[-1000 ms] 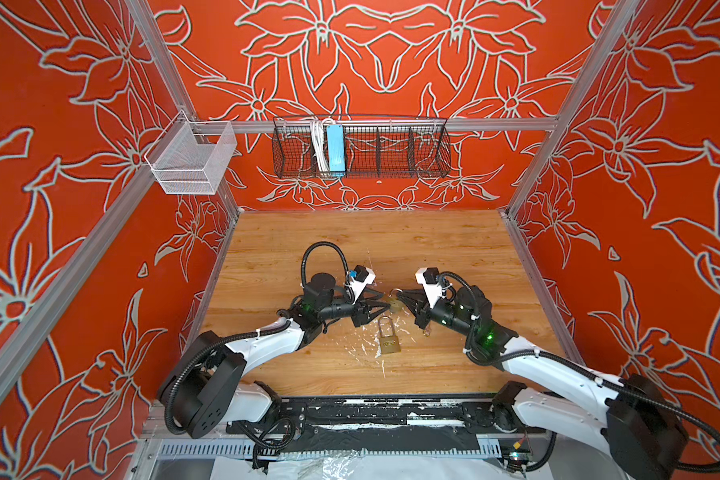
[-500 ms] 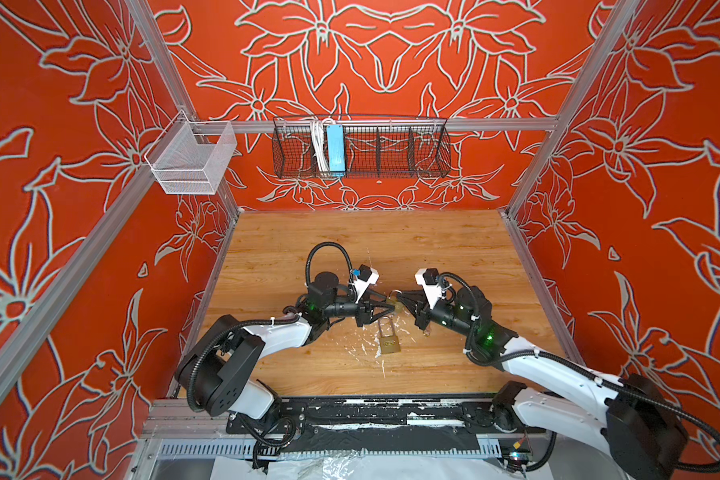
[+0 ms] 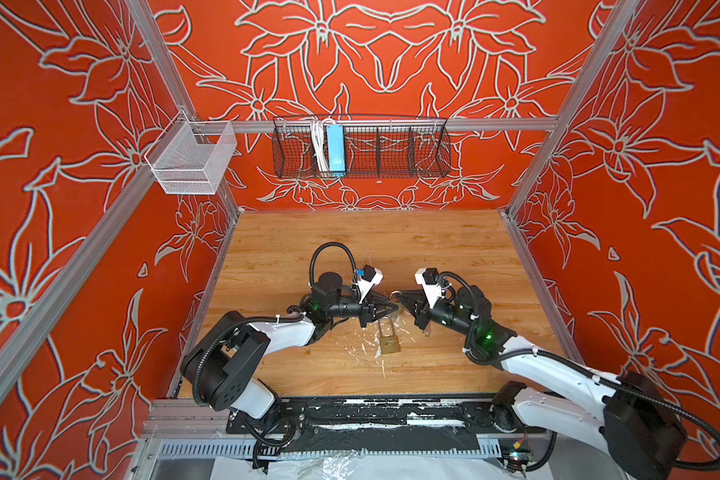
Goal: Unlock with the key
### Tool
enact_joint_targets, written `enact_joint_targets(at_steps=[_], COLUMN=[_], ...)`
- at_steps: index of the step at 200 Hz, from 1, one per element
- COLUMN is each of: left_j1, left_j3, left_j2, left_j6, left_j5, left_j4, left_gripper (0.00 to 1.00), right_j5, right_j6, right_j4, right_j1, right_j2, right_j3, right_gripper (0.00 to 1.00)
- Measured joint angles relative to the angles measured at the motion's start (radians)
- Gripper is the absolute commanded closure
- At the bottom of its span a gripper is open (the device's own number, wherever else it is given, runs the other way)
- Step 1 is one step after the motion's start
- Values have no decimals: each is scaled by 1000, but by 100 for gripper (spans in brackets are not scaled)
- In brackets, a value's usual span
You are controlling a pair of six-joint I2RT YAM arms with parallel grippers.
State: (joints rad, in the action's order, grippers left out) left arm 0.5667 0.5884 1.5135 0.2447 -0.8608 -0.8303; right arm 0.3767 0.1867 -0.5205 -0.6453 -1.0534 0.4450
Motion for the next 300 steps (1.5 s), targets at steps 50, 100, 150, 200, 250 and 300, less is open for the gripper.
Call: enact_joint_targets(at_steps=[50,100,150,200,250,300], left_j1=[13,4,-9,-120,-122,-122], left_j3=[4,2,-50,-66,-41,80], left_j2=[-14,-109,-210,-215,-161,-42], left_j6=[2,10,35,227,400,441], left_j5=[109,551,787,805,678,597], left_j4=[85,299,325,327,322,366], left_gripper=[100,100,100,100,100,100], right_j5=[-153,-500,-423,-368,-378,-406], right_j6=[8,19,-41,-124,-154,-160], right_j4=[16,105,146,142,91,51], right_j1=[-4,-3,-8,-71,-105,-108], right_j2=[15,9,-146,-169,-140,-145], right_j3=[-2,7,99,102,74,72], right_gripper=[27,18,2,2,2,3])
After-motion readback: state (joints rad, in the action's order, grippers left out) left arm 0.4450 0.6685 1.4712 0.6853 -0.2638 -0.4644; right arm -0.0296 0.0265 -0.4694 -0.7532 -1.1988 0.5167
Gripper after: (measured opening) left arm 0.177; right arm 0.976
